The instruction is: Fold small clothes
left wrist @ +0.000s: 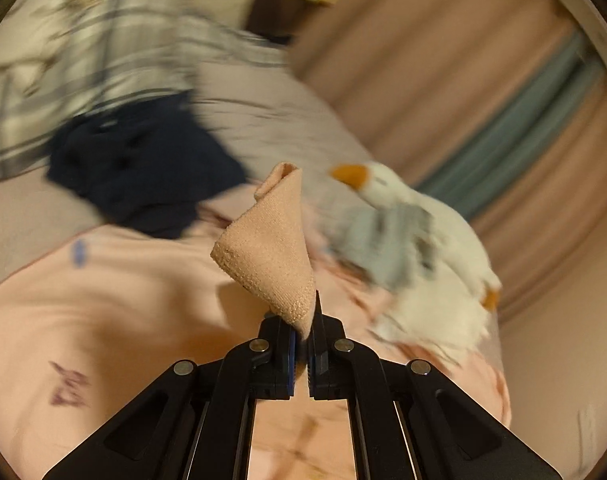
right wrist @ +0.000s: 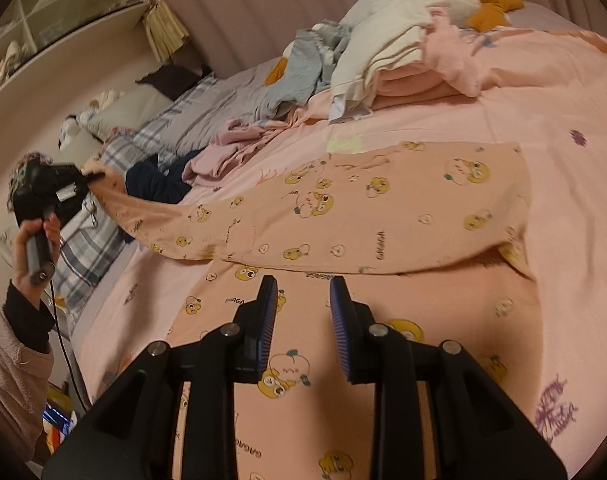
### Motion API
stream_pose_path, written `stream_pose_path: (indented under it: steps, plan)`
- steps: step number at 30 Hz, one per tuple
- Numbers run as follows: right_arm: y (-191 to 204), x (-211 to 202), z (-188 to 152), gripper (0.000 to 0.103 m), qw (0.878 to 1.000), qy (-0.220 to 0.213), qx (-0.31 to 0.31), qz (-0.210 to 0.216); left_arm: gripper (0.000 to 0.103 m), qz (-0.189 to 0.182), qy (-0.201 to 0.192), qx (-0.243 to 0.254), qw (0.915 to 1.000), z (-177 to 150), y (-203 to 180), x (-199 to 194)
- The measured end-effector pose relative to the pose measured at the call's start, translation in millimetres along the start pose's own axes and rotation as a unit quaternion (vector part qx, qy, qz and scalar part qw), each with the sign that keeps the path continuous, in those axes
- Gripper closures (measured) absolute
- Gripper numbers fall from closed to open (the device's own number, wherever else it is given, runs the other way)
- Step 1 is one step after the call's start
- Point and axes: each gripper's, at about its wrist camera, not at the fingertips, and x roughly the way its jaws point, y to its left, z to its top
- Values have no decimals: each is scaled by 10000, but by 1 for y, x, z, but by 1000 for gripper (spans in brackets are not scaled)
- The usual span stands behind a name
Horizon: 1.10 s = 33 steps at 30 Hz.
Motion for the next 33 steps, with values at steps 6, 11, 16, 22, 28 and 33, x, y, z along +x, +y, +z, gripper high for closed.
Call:
stream_pose_path:
  steps: [6,11,16,22,28,33]
  plan:
    - [-21,-24,-9,75,9996,-126,238,-22,101,-401,561,1103,9915,-67,-109,33]
    - [-44,-43,-19,75,9986,-206,479,-75,101,-378,1105,1725,9781,-138,-161,74]
    - [-66,-59,-32,71,9966,-234,775,-129,101,-53,1808,2421,9532,-212,-183,119]
    - [-86,-68,-42,68,9948,-202,970,-224,101,269,2597,2896,9209,-276,-188,149]
    - [-93,-71,-40,57,9927,-296,1159,-146,33,-19,3079,2987,9033,-292,-187,146]
    - [-93,-71,-31,55,9881,-482,1456,137,29,-304,2964,2869,9105,-284,-185,128]
